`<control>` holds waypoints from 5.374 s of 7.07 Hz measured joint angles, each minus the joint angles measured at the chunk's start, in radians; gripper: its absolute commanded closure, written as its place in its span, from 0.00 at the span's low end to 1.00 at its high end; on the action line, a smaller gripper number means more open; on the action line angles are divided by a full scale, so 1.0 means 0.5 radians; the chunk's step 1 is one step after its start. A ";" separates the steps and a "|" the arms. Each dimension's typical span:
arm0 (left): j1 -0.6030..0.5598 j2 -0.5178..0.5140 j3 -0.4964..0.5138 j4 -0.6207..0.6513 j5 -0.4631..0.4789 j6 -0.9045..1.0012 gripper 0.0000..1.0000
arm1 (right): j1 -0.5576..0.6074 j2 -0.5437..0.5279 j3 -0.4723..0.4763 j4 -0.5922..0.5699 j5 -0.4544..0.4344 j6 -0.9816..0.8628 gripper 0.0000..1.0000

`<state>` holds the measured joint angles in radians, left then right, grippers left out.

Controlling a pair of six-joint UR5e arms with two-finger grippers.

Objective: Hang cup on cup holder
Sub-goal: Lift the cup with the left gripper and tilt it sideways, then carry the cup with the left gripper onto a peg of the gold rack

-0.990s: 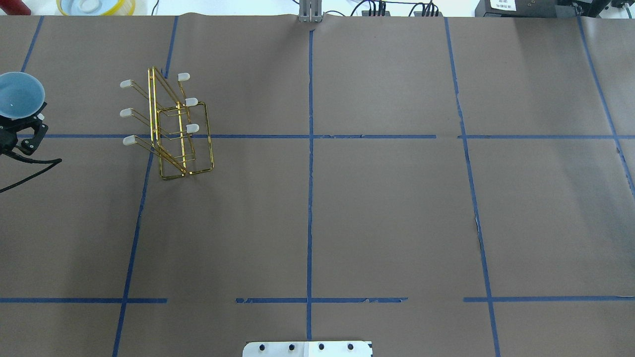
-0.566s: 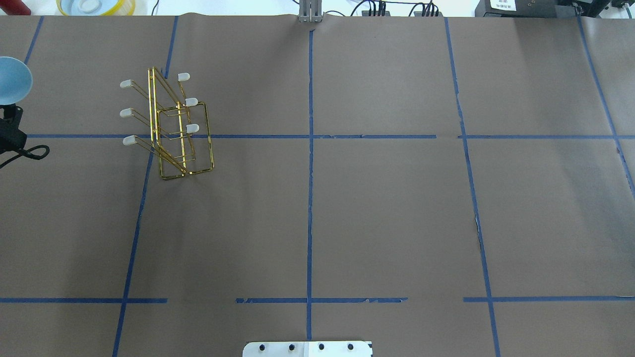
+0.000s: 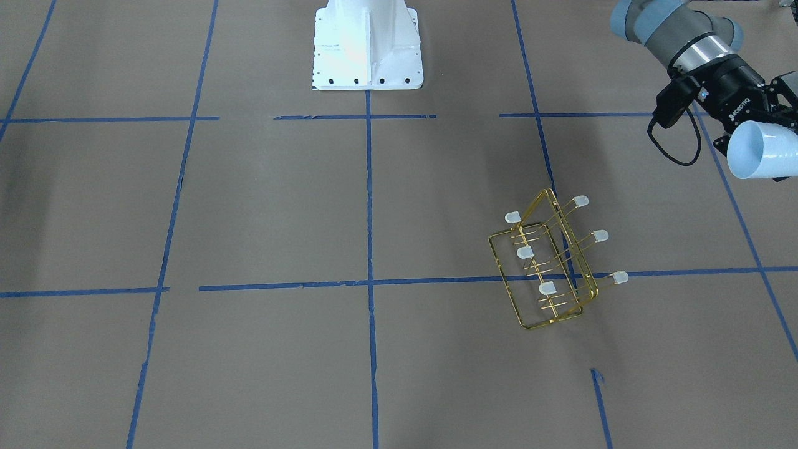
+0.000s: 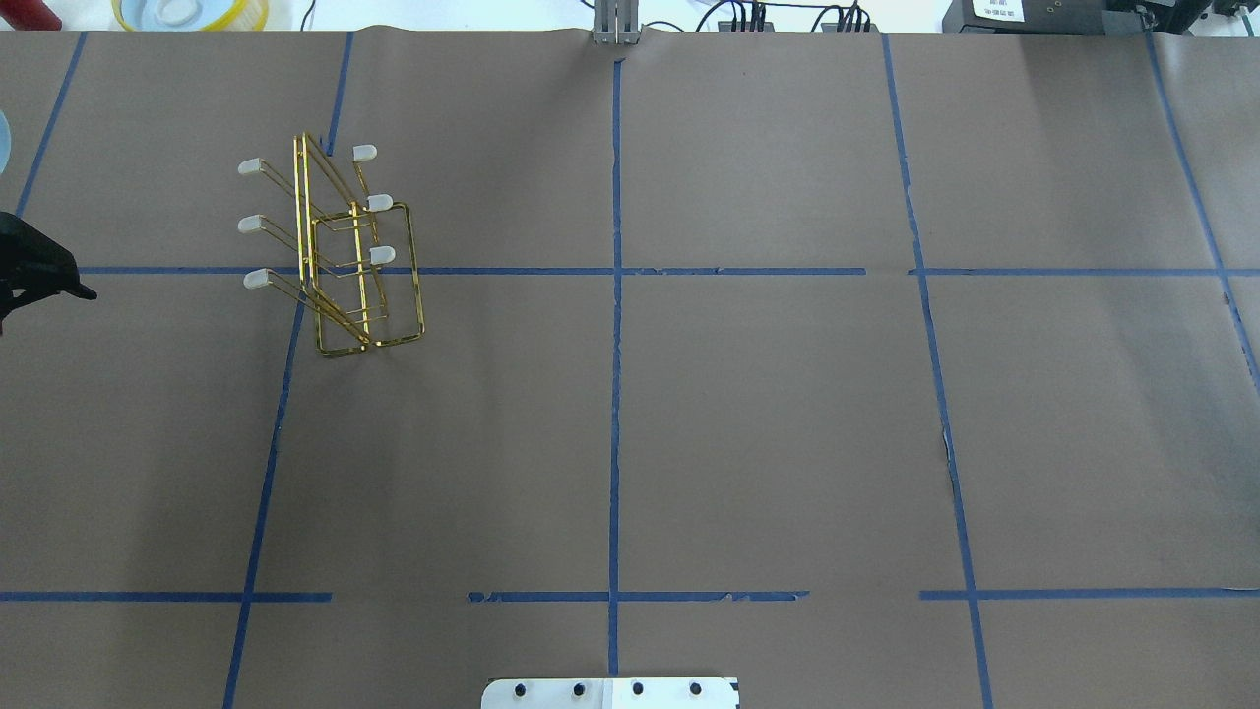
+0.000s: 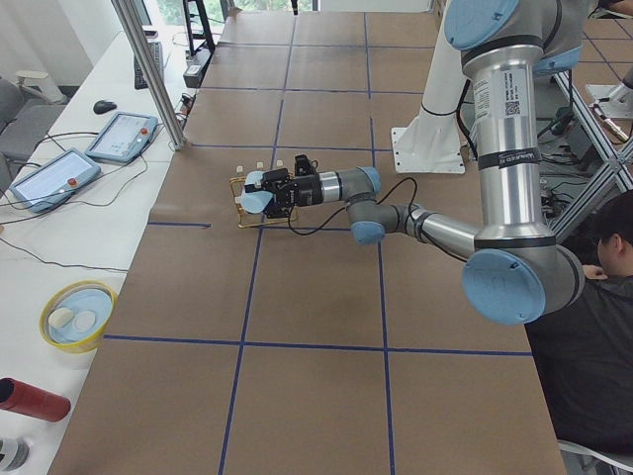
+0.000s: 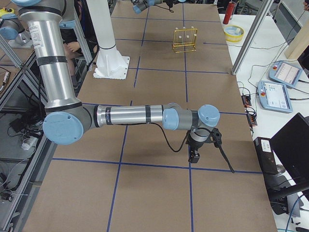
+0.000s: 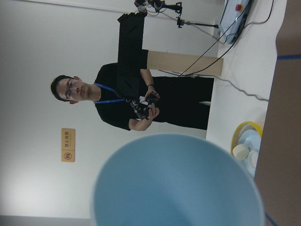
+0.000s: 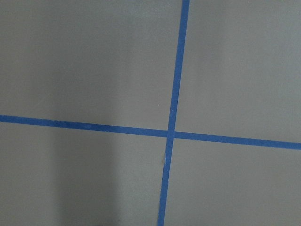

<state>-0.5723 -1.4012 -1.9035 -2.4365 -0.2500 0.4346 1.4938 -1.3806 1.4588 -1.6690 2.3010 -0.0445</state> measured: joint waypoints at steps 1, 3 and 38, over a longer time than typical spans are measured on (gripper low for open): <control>0.063 -0.001 -0.035 0.166 0.136 0.008 1.00 | 0.000 0.000 0.000 0.000 0.000 0.000 0.00; 0.138 0.001 -0.069 0.339 0.271 0.185 1.00 | 0.000 0.000 0.000 0.000 0.000 0.000 0.00; 0.479 -0.667 0.730 0.758 0.493 0.472 0.00 | 0.000 0.000 0.000 0.001 0.000 0.002 0.00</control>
<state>-0.3328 -1.7347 -1.5385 -2.0576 -0.0035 0.6708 1.4941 -1.3806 1.4588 -1.6683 2.3010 -0.0433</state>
